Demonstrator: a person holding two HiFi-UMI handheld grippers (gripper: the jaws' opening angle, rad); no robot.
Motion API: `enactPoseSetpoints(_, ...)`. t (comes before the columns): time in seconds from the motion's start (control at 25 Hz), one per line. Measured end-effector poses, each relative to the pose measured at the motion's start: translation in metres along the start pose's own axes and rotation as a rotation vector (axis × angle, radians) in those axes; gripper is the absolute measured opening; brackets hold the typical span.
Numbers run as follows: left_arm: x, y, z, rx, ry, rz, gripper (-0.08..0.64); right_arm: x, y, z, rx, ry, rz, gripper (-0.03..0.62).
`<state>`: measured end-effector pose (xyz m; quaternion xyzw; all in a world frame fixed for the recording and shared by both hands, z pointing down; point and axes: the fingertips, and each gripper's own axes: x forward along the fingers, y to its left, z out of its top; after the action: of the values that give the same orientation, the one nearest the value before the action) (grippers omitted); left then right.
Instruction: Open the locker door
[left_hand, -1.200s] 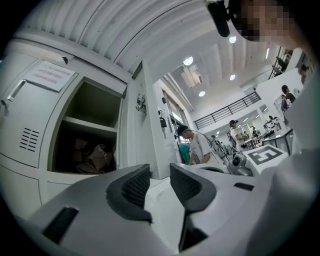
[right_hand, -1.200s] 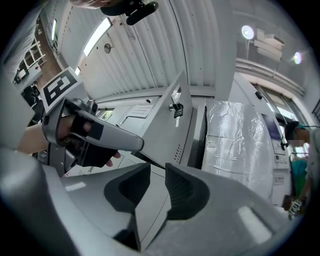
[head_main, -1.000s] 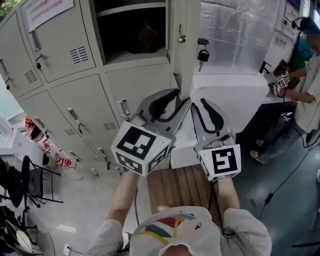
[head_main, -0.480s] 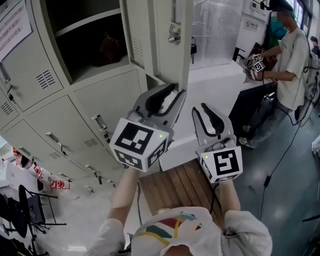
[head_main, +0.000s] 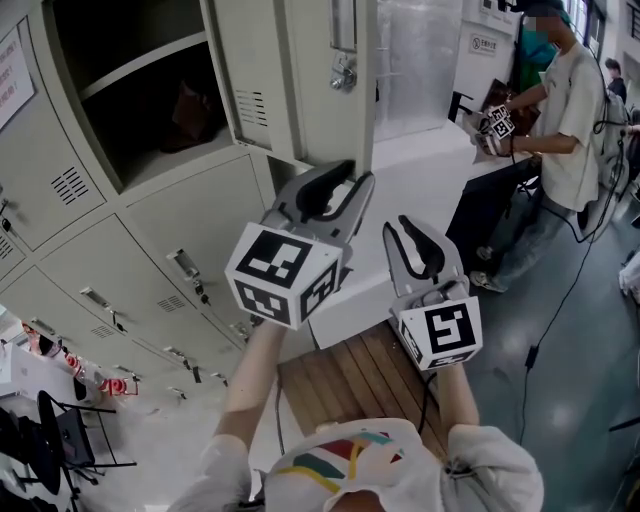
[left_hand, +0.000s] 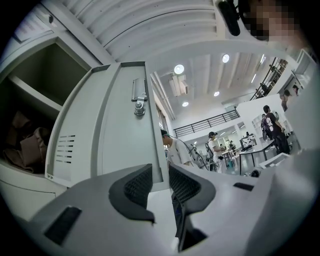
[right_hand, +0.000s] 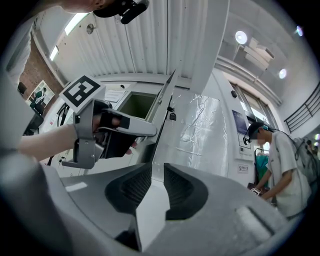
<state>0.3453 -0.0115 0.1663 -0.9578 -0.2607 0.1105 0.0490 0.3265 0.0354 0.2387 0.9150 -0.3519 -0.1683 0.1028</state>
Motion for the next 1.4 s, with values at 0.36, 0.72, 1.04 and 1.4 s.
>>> enactPoseSetpoints(0.36, 0.002, 0.001, 0.001, -0.018, -0.012, 0.002, 0.112, 0.007, 0.004, -0.012, 0.029, 0.015, 0.03, 0.054)
enactPoseSetpoints(0.72, -0.002, 0.001, 0.0, -0.006, -0.018, 0.021, 0.112, 0.01, 0.017, -0.011, 0.043, 0.003, 0.074, 0.054)
enactPoseSetpoints(1.04, -0.017, 0.003, 0.005, 0.005, -0.038, 0.037, 0.114, 0.011, 0.032, -0.002, 0.044, -0.009, 0.101, 0.054)
enactPoseSetpoints(1.4, -0.044, 0.004, 0.024, 0.02, -0.079, 0.062, 0.117, 0.014, 0.056, 0.018, 0.034, -0.046, 0.16, 0.054)
